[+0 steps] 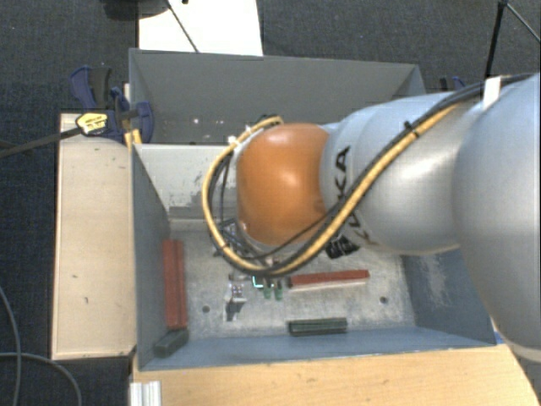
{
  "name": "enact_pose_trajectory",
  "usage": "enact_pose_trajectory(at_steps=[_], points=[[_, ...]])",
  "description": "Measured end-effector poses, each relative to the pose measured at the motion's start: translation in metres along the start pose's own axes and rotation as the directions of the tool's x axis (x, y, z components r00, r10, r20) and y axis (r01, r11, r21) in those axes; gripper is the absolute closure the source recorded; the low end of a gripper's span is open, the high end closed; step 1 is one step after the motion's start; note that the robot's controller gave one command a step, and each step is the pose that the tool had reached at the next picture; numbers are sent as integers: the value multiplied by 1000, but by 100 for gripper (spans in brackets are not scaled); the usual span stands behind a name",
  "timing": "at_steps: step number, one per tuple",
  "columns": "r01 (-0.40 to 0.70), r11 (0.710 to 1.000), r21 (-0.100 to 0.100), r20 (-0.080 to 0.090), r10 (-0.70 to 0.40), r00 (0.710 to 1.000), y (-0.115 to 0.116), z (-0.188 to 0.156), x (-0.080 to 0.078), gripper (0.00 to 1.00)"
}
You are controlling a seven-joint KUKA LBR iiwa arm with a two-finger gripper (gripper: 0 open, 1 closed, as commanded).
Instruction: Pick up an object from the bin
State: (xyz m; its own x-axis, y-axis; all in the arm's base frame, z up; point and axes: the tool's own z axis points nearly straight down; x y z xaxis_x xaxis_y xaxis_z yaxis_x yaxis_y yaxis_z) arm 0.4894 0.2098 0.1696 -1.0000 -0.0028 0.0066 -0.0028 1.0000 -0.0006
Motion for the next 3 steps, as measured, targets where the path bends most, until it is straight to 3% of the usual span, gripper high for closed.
enact_pose_trajectory(at_steps=[2,3], points=[[-3,1000,-1,4,3,1000,-1,-4,-1,0],[174,985,-1,13,-174,985,-18,-52,-36,0]])
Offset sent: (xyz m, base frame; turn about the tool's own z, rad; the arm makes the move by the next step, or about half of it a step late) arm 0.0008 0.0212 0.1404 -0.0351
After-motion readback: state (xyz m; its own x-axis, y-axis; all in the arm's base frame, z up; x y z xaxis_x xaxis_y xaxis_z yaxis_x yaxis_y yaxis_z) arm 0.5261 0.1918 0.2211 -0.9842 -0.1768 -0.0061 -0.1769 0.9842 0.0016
